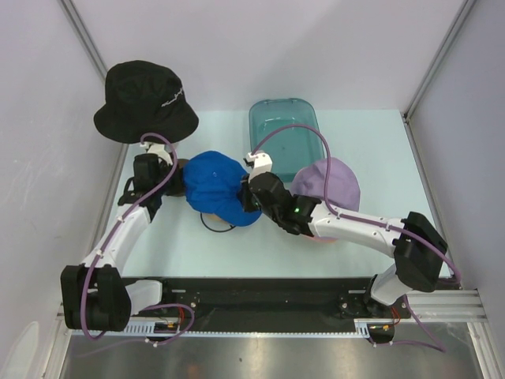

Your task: Stack the hats

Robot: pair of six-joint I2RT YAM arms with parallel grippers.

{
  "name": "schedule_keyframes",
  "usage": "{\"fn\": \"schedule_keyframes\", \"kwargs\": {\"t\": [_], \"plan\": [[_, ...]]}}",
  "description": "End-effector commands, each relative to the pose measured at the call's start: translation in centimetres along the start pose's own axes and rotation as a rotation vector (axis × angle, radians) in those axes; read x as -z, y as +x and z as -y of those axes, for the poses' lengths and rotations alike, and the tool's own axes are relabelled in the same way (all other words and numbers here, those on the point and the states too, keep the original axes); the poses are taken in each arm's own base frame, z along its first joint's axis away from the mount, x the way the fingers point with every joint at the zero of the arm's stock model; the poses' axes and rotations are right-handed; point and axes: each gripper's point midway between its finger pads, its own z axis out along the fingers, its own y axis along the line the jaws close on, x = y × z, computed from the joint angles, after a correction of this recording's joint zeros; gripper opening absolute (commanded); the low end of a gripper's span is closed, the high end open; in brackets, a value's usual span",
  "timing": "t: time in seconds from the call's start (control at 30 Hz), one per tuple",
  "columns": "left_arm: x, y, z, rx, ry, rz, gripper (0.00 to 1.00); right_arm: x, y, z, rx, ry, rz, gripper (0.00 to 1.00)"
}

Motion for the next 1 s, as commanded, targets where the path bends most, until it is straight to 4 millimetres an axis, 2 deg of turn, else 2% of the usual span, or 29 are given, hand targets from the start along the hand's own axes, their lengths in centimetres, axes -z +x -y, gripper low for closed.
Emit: {"fn": "schedule_keyframes", "kwargs": {"t": [0.0,0.1,0.3,0.5,0.63,0.67,0.77,0.8,0.87,0.97], "plan": [[0.7,-4.4,1.2,0.023,0.025,0.117,0.00,-0.3,3.9,0.3,0.034,-0.014,-0.130,0.00],[0.9,-4.9,1.3,0.034,0.023,0.127,0.01,0.2,5.2,0.2,0.051,-0.012,-0.171,0.00],[0.4,-4.9,0.6,0.022,-0.013,0.117,0.00,1.0,7.1,2.7,0.055,0.084,-0.236,0.02],[0.8,-6.3,0.9,0.031,-0.011,0.155,0.00,1.8,8.2,3.9,0.057,0.111,-0.269,0.07],[1.5,-7.3,1.9,0.029,0.028,0.177,0.00,2.1,7.3,2.8,0.078,0.059,-0.263,0.28],[1.7,-7.4,2.0,0.028,0.030,0.179,0.03,2.7,6.7,2.5,0.096,0.041,-0.258,0.45],[2.6,-7.8,2.6,0.020,0.054,0.203,0.06,4.4,5.4,0.9,0.122,-0.026,-0.245,0.71],[2.8,-7.9,2.7,0.018,0.062,0.212,0.07,5.5,4.3,0.2,0.119,-0.061,-0.222,0.75],[2.5,-7.4,2.9,0.014,0.077,0.195,0.07,7.0,3.3,-0.5,0.131,-0.106,-0.209,0.81],[2.1,-7.0,2.6,0.015,0.069,0.176,0.08,9.8,1.0,-1.9,0.151,-0.196,-0.179,0.84]]}}
